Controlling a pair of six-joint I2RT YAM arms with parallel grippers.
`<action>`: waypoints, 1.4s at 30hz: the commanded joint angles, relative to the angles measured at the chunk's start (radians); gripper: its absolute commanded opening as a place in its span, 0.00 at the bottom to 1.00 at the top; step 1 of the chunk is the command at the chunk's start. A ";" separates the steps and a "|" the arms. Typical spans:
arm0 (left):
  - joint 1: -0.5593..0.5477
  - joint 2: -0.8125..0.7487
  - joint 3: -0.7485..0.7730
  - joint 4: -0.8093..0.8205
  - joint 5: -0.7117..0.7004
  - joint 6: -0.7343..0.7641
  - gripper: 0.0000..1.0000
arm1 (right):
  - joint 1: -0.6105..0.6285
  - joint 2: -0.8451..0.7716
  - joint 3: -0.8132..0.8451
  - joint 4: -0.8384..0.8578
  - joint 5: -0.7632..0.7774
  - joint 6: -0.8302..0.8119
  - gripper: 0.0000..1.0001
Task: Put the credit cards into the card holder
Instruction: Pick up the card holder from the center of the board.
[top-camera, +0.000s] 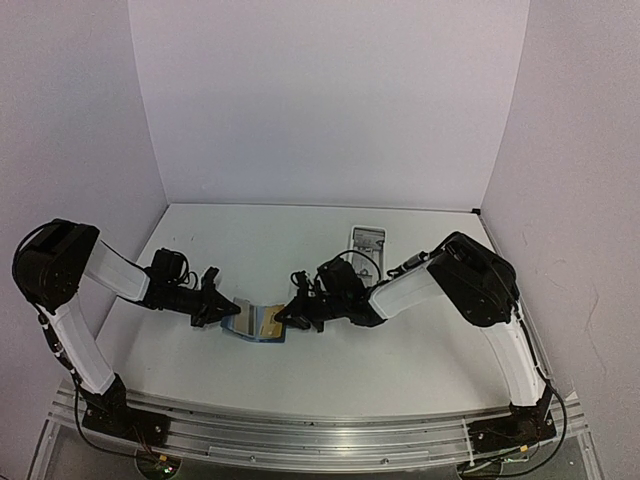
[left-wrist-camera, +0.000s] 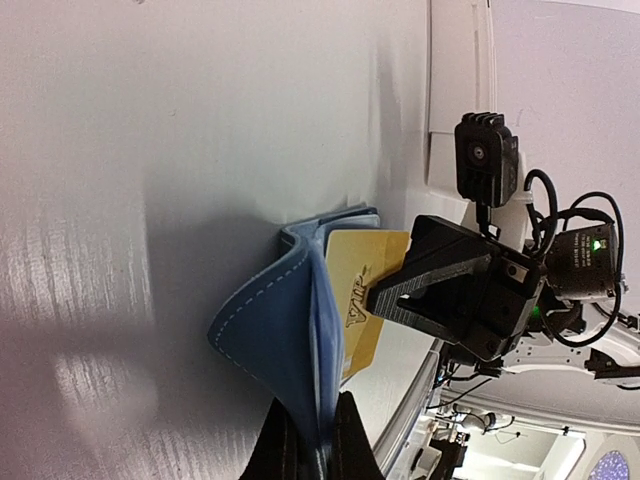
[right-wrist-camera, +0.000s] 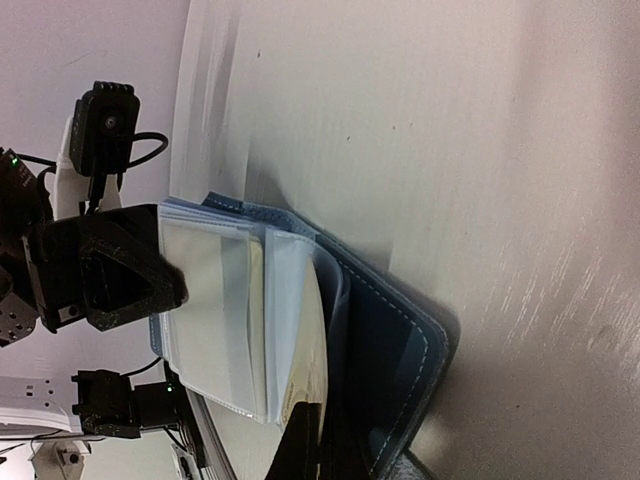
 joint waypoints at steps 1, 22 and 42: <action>-0.031 0.018 0.014 0.023 0.076 0.003 0.00 | -0.009 0.038 0.018 -0.085 0.017 -0.058 0.00; 0.071 -0.210 0.303 0.250 0.369 0.145 0.00 | -0.098 -0.461 0.112 -0.079 -0.079 -0.442 0.00; 0.049 -0.421 0.486 0.108 0.252 0.015 0.00 | -0.009 -0.457 0.221 0.107 0.192 -0.555 0.00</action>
